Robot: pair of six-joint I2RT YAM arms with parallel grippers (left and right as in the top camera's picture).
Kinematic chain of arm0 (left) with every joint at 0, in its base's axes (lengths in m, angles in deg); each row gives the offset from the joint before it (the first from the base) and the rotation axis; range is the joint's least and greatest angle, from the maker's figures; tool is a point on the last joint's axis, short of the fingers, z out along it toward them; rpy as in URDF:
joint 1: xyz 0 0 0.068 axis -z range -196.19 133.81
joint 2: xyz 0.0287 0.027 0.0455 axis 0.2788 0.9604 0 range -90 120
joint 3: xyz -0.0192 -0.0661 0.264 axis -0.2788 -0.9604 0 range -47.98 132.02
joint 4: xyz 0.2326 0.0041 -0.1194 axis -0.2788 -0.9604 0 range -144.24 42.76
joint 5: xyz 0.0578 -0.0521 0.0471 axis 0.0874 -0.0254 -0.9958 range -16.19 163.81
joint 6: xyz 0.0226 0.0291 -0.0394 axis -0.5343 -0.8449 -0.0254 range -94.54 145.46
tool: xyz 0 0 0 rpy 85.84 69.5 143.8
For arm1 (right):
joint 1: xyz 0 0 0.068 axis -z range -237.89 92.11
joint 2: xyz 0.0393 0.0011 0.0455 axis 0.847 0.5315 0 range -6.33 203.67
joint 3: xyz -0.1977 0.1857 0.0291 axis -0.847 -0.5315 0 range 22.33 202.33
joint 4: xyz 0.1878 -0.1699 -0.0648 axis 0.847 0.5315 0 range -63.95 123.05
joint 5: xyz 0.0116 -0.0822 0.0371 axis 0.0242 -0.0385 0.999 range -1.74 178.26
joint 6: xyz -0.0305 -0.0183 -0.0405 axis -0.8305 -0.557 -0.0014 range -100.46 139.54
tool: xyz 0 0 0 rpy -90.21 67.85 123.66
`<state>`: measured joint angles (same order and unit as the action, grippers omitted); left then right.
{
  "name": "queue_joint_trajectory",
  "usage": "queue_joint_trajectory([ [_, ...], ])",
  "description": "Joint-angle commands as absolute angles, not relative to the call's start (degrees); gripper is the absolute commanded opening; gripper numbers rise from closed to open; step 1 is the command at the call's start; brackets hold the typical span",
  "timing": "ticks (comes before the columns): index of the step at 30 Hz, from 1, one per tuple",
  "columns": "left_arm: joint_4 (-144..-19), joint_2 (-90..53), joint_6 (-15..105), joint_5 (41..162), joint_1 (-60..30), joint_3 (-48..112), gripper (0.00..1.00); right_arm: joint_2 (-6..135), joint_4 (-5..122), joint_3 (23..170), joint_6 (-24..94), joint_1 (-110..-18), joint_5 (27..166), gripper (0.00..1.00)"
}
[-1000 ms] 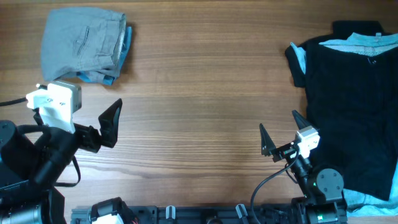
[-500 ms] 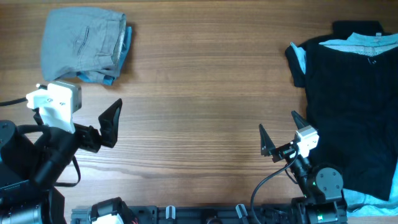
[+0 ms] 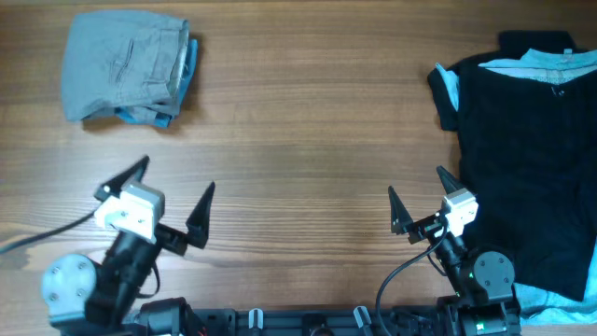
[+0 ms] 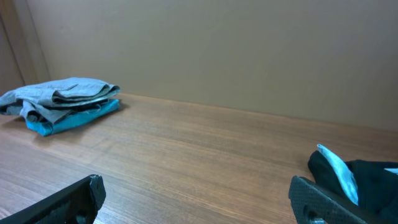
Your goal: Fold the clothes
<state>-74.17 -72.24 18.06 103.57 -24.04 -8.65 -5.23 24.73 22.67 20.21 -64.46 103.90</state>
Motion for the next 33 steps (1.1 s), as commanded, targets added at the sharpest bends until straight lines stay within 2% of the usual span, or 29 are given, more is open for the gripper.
queue_joint_trajectory([
  [1,-69.85,-81.96,26.50,100.67,-23.78,-18.14,1.00,-5.68,24.62,22.62,21.17,-64.24,105.01,0.99],
  [4,-61.91,-89.85,28.86,99.66,-23.74,-28.63,1.00,-5.68,24.62,22.62,21.17,-64.24,105.01,1.00],
  [12,-46.50,-89.81,29.17,99.88,-21.75,-46.83,1.00,-5.68,24.62,22.62,21.15,-64.24,105.01,1.00],
  [14,-49.76,-89.81,29.15,99.84,-21.68,-47.64,1.00,-5.68,24.62,22.62,21.17,-64.24,105.01,1.00],
  [33,-49.59,-89.72,29.15,99.84,-21.64,-47.64,1.00,-5.68,24.62,22.62,21.17,-64.24,105.01,1.00],
])
